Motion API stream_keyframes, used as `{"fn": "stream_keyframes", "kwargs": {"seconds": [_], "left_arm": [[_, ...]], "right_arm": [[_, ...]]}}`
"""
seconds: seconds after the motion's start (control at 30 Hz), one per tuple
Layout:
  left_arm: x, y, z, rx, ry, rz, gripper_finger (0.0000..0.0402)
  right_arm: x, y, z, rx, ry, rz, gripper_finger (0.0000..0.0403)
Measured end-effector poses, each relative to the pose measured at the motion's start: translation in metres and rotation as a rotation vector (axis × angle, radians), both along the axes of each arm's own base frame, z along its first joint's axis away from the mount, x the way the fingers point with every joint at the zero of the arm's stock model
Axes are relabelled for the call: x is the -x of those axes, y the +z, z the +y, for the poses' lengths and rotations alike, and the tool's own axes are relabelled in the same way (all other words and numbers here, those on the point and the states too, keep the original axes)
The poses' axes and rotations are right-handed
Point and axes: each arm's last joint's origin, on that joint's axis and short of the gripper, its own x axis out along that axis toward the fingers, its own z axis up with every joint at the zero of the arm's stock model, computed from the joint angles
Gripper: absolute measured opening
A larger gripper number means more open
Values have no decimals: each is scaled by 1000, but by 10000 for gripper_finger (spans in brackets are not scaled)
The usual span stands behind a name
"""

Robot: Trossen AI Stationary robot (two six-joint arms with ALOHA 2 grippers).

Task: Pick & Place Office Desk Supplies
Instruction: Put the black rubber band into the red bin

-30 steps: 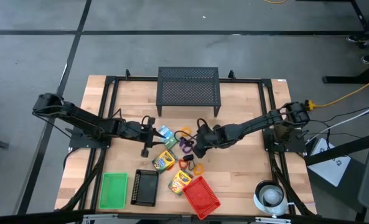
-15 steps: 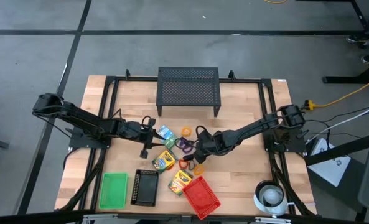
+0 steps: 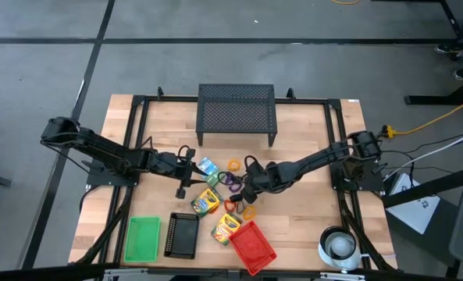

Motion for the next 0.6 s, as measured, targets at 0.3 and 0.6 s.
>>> {"fn": "stream_keyframes", "kwargs": {"seconds": [0.3,0.6], "left_arm": [[0,0,0,0,1,0,111],[0,0,0,-4,1,-2,111]], "right_arm": [[7,46,-3,57,52,-140,4],[19,101,33,-67,330,-412,2]]}}
